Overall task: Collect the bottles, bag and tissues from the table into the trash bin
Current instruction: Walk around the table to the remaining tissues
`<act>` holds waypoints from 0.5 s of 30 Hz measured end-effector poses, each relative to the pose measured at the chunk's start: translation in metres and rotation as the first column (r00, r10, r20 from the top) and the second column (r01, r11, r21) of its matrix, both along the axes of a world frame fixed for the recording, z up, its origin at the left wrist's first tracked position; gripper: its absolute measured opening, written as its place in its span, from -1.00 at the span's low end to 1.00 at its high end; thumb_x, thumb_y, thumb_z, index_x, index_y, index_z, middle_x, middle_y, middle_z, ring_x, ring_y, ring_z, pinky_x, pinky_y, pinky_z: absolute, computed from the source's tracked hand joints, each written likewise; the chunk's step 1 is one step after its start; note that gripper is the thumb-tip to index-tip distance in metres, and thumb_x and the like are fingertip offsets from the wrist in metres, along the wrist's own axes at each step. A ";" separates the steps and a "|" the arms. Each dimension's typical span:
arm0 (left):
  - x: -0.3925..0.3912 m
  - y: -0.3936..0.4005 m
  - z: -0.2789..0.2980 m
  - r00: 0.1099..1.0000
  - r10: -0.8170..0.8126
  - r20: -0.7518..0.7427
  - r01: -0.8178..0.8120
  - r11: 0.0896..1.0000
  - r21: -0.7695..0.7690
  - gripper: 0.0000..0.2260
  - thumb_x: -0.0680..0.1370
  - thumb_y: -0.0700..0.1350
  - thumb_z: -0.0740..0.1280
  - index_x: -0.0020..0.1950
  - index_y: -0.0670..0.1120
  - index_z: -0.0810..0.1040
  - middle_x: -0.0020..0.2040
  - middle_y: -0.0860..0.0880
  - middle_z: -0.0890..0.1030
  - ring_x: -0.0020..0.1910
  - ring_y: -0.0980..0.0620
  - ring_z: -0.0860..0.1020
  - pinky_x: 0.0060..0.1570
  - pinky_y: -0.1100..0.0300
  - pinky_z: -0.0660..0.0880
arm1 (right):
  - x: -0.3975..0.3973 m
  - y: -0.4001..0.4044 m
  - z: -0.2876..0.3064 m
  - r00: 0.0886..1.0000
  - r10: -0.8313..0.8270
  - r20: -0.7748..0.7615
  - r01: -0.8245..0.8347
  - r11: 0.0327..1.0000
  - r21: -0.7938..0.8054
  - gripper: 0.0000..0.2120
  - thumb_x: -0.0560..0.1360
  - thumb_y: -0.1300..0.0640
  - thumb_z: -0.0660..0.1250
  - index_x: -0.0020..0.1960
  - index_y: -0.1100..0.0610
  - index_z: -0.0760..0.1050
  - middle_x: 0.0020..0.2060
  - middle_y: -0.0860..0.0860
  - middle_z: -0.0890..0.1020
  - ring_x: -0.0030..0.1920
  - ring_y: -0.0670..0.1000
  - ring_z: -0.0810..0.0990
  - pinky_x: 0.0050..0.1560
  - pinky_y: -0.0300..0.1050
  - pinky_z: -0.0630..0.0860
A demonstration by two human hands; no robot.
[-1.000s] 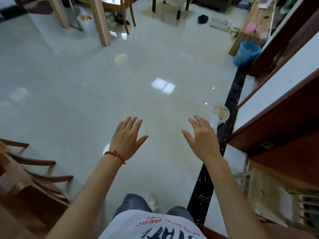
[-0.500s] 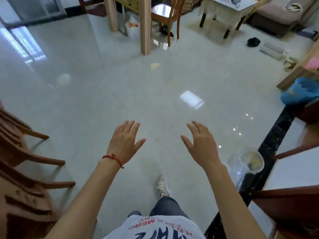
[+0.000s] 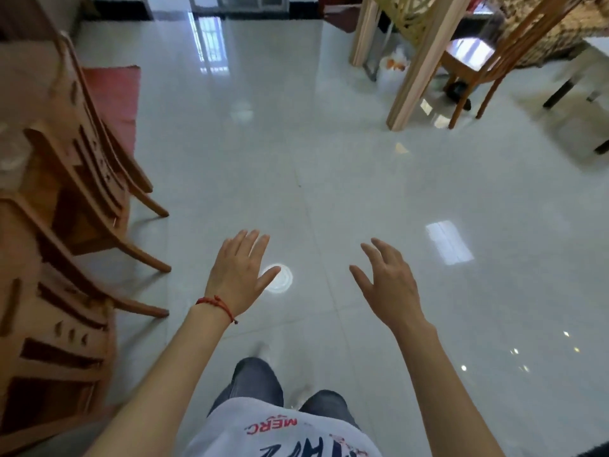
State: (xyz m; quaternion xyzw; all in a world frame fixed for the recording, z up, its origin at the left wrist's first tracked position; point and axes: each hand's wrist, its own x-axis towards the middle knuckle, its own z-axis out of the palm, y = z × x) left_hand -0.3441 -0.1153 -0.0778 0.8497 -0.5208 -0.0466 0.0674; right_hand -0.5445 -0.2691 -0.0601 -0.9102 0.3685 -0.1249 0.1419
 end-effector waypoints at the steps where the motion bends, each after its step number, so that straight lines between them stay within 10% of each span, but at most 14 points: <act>1: 0.011 -0.002 -0.002 1.000 0.026 -0.007 -0.026 1.000 -0.004 -0.45 0.46 0.16 0.11 0.20 -0.25 0.49 0.13 -0.26 0.59 0.12 -0.27 0.55 0.07 -0.19 0.47 | 0.015 -0.007 -0.003 1.000 0.027 -0.003 -0.027 1.000 0.002 -0.58 0.49 0.05 0.32 0.27 0.23 0.43 0.29 0.20 0.46 0.31 0.20 0.40 0.20 0.11 0.39; 15: 0.239 -0.085 -0.003 0.956 0.286 -0.071 -0.290 0.955 -0.068 -0.44 0.53 0.09 0.22 0.42 -0.20 0.27 0.42 -0.23 0.32 0.43 -0.22 0.21 0.42 -0.11 0.11 | 0.276 -0.121 -0.008 0.973 0.231 -0.012 -0.231 0.973 0.024 -0.58 0.49 0.02 0.31 0.27 0.22 0.43 0.29 0.19 0.46 0.30 0.21 0.41 0.19 0.13 0.40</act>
